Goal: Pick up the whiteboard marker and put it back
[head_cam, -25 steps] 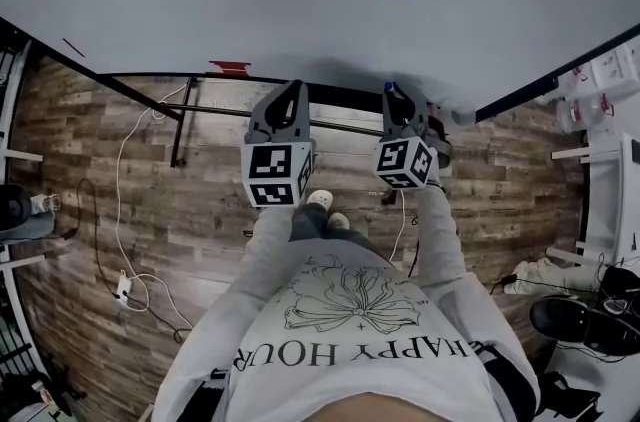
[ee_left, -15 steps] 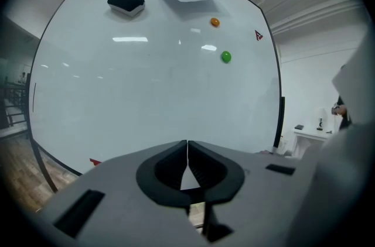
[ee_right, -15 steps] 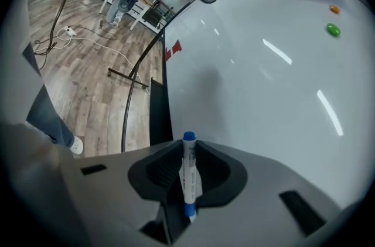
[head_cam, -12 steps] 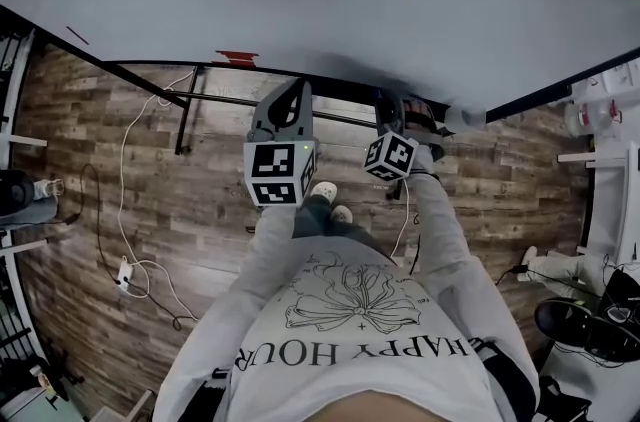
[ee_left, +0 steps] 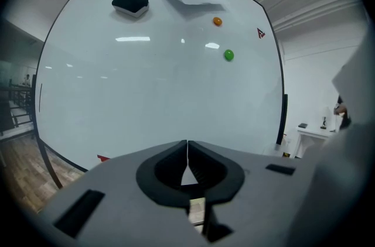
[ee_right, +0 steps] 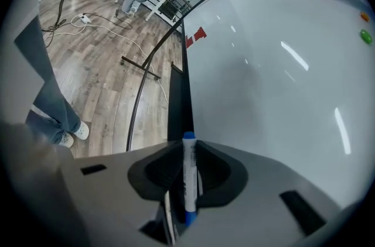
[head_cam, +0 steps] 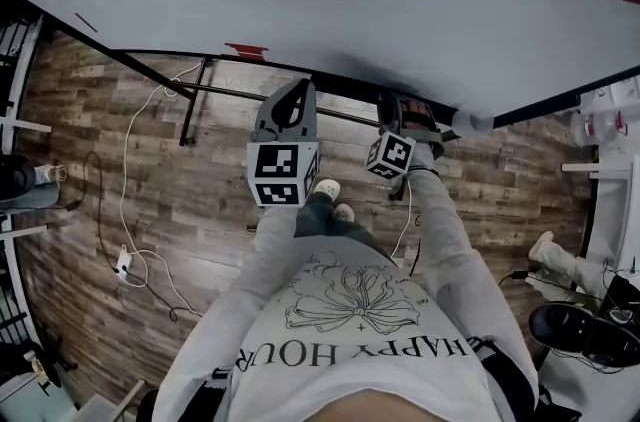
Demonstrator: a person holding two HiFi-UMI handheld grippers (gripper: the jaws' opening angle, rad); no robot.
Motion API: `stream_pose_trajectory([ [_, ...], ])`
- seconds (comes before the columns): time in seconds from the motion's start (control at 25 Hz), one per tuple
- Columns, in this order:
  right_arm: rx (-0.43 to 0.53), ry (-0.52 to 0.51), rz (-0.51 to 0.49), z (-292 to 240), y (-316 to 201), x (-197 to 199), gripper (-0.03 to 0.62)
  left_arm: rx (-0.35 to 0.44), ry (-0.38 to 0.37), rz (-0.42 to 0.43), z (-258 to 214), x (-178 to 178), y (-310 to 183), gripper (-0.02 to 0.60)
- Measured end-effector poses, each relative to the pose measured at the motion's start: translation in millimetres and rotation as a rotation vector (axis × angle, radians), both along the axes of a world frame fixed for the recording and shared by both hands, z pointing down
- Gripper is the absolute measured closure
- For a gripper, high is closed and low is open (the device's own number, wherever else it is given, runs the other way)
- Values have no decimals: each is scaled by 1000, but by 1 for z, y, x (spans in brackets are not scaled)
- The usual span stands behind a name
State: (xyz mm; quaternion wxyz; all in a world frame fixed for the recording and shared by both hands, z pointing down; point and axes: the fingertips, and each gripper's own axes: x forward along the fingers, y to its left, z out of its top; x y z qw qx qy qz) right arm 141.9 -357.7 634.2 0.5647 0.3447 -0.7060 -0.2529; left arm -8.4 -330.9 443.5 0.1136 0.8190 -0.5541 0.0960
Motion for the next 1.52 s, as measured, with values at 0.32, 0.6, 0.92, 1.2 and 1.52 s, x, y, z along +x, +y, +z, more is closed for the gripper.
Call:
stream_pose_trajectory([
  [0.32,-2,-31,-4,3,-2,-6,494,0,4,-13,0,-5,3,574],
  [0.6,30,-120,33,-19,1,-9,485,11,6,-5,-4,-1,4,574],
  [0.92,77,-470,235,-75,6,1,508,39,12,26,-16,14,3,574],
  [1.2,150,-864,457,-135,10,35,531,80,0,68,-30,32,1,574],
  [1.52,319,-1075,553,-202,26,76,557,113,-1,88,-43,46,-4,574],
])
